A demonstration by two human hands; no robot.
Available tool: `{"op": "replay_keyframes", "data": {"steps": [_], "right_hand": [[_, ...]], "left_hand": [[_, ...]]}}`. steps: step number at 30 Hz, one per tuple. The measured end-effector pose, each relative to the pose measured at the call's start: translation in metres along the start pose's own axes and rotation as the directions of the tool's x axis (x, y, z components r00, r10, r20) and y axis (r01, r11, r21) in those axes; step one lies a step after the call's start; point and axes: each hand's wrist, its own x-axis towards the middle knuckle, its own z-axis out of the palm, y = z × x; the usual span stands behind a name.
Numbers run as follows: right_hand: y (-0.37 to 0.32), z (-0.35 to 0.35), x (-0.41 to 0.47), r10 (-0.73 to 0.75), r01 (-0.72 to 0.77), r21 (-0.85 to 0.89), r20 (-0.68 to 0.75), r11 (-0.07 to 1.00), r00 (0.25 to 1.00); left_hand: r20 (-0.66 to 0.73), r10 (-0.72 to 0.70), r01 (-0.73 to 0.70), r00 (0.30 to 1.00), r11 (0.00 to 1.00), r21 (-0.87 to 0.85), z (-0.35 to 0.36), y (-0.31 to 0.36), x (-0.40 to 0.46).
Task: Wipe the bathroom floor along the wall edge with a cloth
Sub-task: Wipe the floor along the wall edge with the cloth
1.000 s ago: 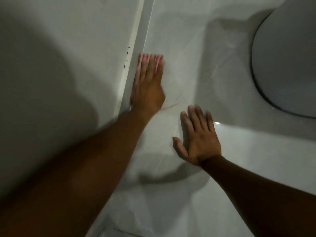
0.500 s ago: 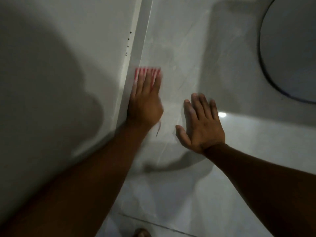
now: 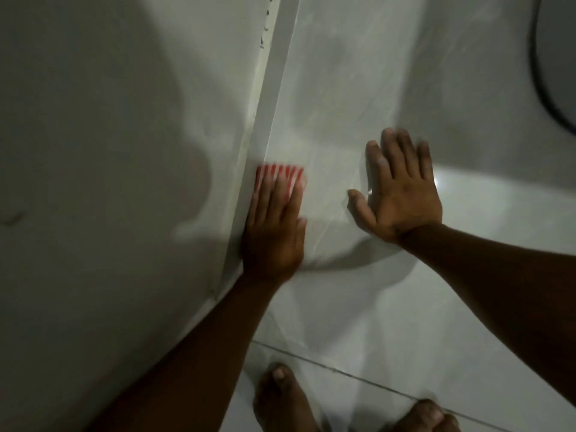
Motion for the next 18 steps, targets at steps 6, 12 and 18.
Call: {"op": "replay_keyframes", "data": {"steps": [6,12,18], "right_hand": [[0.0,-0.001,0.0,-0.004,0.004,0.019,0.004,1.0,1.0],[-0.003,-0.016,0.001,-0.031,0.031,0.003,0.157,1.0,0.987],[-0.014,-0.102,0.006,-0.012,0.05,-0.099,0.358,0.994,0.934]], "left_hand": [[-0.003,0.01,-0.01,1.0,0.998,0.056,0.013,-0.007,-0.039],[0.009,0.111,-0.111,0.994,0.994,-0.014,-0.015,0.003,0.031],[0.258,-0.018,0.05,0.966,0.991,-0.121,-0.078,0.053,0.054]]}}
